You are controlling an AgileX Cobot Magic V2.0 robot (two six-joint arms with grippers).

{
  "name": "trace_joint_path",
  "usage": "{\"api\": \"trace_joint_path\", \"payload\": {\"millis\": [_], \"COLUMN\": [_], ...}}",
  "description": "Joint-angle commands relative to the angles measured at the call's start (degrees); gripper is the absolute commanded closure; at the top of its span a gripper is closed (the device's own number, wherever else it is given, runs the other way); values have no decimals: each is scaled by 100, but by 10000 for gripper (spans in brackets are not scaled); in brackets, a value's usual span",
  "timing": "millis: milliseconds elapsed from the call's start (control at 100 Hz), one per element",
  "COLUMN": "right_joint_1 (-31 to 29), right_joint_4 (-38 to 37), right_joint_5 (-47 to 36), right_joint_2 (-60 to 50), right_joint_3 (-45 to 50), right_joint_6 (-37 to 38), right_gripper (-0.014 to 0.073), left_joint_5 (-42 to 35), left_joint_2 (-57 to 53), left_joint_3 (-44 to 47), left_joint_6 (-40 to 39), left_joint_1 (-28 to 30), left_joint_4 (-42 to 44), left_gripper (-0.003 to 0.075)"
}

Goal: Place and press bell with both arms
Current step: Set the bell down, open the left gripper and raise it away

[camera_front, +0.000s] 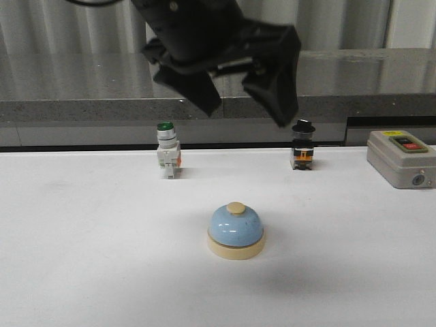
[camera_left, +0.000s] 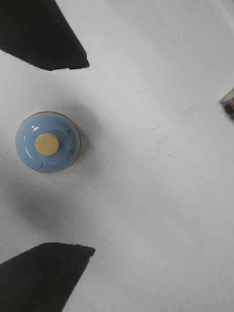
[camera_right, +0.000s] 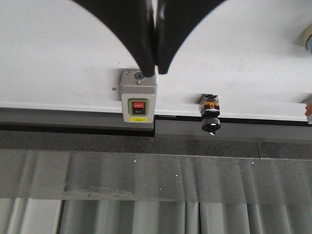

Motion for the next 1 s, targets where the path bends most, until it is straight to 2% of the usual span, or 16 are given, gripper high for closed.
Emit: {"api": "trace_joint_path", "payload": {"millis": [0, 280, 800, 990], "right_joint_1": [-16, -16, -16, -16], "right_joint_4": [-41, -41, -41, -41], "right_joint_5": [-472, -472, -472, -472], "right_joint_2": [-128, -128, -128, -128], "right_joint_3": [-87, -87, -87, -87], "right_joint_6": [-22, -22, -22, -22], "right_gripper": [654, 654, 654, 654], "left_joint_5": [-449, -1095, -1530, -1373], "left_joint_2": [-733, -2106, -4934, -6118], "left_joint_3": [107, 1402, 3763, 4382], "left_joint_6": [-163, -243, -325, -325], "left_joint_1": [140, 1053, 3527, 3906], "left_joint_4": [-44, -44, -44, -44], "left_gripper": [41, 41, 41, 41]}}
